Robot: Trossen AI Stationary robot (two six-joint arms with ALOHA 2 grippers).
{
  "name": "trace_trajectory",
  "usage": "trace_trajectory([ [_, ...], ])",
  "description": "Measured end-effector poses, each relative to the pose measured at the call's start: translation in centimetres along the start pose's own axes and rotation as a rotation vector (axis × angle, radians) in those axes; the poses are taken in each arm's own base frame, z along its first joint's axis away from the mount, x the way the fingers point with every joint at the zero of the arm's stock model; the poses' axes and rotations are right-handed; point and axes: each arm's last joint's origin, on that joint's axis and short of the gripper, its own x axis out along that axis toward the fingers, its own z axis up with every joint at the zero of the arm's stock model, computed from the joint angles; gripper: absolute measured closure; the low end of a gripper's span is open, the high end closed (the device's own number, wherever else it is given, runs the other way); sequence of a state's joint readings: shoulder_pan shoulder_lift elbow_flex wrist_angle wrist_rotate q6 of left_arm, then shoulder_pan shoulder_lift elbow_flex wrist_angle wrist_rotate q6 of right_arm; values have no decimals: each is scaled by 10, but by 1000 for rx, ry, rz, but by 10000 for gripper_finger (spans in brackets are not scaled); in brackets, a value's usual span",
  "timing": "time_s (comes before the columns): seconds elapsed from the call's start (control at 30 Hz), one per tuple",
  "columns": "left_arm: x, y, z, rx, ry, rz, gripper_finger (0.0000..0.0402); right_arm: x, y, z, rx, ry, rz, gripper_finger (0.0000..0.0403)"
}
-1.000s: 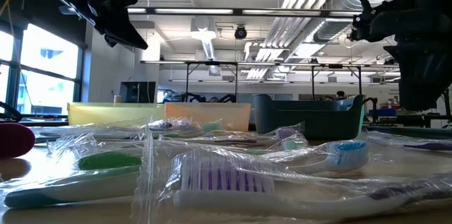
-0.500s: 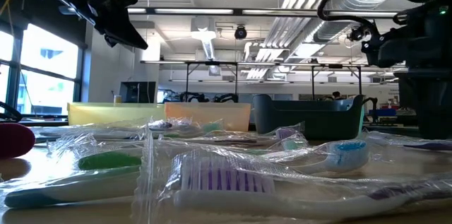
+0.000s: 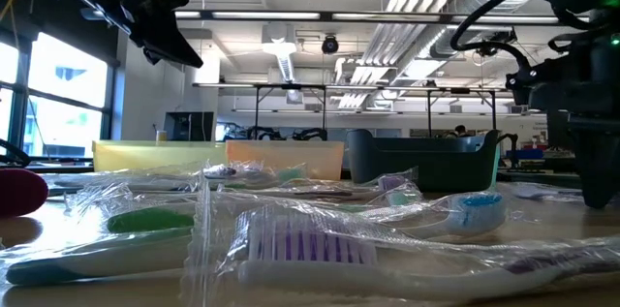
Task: Pick & Place Toothbrushes
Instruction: Put the violet toothbrush into the yellow bin
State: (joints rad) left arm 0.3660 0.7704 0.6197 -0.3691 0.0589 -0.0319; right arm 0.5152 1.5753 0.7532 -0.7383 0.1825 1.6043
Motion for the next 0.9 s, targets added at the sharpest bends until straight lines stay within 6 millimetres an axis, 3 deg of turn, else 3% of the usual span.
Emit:
trace_trajectory([
  [0.17,0,0,0,0,0,0,401,0,0,0,0,0,5,263],
  [0.57,0,0,0,0,0,0,401,1,1,0,-1,-1,12,386],
  [0.9,0,0,0,0,0,0,401,1,2,0,-25,0,29,392],
])
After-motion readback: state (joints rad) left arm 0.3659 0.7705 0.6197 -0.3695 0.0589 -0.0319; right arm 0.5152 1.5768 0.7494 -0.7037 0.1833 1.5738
